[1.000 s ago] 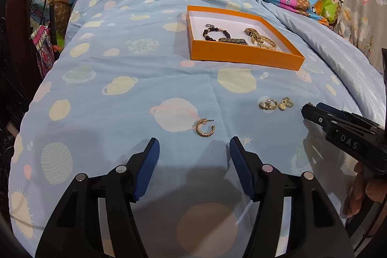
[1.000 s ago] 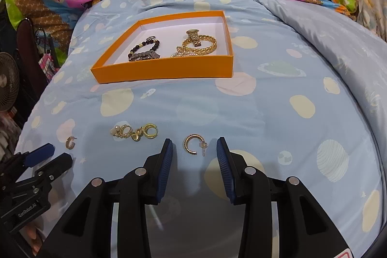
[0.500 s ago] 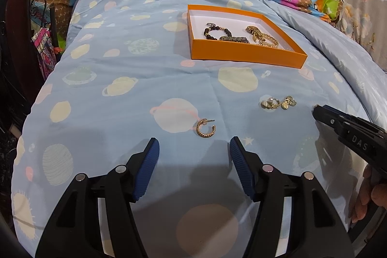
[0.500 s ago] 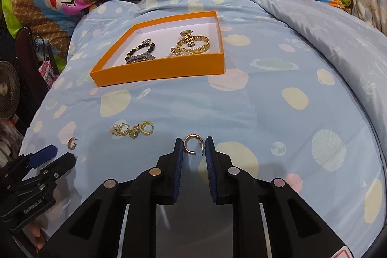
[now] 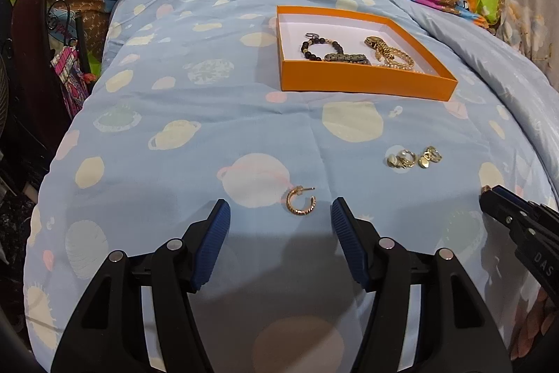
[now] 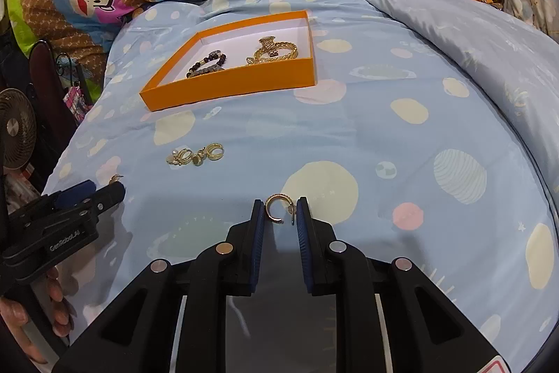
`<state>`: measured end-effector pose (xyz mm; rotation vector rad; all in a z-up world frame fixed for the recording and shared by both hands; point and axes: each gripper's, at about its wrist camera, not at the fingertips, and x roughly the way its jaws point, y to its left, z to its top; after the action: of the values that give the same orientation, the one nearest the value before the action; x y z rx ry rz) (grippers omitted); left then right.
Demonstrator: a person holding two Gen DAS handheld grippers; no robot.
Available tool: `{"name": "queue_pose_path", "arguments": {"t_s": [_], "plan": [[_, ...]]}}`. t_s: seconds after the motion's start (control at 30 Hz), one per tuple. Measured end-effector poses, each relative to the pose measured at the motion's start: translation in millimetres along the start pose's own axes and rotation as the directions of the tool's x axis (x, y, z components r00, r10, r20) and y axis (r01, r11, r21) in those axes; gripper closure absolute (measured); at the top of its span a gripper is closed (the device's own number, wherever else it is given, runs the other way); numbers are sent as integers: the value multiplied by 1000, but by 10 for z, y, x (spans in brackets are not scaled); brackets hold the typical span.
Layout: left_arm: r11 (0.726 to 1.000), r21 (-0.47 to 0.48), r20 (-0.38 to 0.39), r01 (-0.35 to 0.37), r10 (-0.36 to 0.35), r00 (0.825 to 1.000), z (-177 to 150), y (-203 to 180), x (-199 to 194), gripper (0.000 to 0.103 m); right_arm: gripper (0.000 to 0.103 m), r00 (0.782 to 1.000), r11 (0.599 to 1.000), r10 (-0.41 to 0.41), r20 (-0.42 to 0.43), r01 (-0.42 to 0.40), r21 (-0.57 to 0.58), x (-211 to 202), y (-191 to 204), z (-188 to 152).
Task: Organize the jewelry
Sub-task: 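Grasp the other gold hoop earring with the left tool while the right tool holds its hoop, then carry both gold hoop earrings over the orange box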
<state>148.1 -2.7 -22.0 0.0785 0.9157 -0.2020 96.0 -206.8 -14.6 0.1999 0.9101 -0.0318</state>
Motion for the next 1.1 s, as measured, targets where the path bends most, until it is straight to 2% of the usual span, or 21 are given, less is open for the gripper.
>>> {"name": "queue_pose_path", "arguments": {"t_s": [0.13,0.23,0.3,0.47,0.9,1.1], "plan": [[999,21,0,-28,28,1000,37,-75,34,49,85,1000,1000,7,0,-7,6,3,-6,-6],[999,45,5,-24,24,1000,49,-135,38,61,85,1000,1000,8,0,-8,8,5,-7,-5],[998,61,8,-13,13,1000,51,-179,32,73,85,1000,1000,8,0,-8,8,5,-8,-5],[998,59,10,23,-24,1000,53,-196,21,87,85,1000,1000,8,0,-8,9,5,-8,-4],[996,31,36,81,-82,996,1,-229,-174,87,85,999,999,28,16,-29,40,-42,-69,-18],[997,20,77,79,-81,994,140,-127,-295,87,85,999,999,28,38,-30,37,-98,-70,26]]}}
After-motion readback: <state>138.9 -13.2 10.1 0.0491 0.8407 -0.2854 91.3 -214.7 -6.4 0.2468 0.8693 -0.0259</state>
